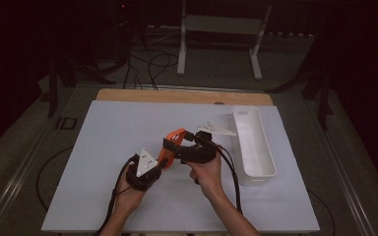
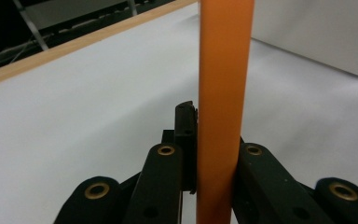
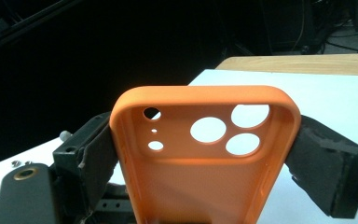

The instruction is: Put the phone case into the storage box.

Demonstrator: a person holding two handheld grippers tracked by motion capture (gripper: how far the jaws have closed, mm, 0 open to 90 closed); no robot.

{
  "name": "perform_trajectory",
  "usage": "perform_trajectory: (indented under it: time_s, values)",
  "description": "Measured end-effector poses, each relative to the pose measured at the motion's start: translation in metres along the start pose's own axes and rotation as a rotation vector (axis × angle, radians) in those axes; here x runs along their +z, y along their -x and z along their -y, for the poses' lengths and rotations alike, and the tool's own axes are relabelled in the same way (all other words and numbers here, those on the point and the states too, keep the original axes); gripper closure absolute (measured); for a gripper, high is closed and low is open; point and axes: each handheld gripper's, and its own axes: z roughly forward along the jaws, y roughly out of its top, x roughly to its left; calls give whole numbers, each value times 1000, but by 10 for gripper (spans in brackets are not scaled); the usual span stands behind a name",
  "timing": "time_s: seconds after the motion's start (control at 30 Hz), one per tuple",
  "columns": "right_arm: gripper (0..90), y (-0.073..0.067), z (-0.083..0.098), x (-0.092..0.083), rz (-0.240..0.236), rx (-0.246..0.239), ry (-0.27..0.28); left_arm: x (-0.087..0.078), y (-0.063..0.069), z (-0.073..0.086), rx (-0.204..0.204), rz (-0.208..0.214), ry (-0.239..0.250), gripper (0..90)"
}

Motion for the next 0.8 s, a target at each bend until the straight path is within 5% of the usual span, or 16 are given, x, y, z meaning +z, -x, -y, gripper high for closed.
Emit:
perform_trajectory:
  time_s: [0.37,0.8]
  values:
    - [148,-1,2,2,20,-10,27,1,0,0,-38,43,8,846]
    - [160,-6,4,4,61,-16,42,2,0,0,-27,51,3,834]
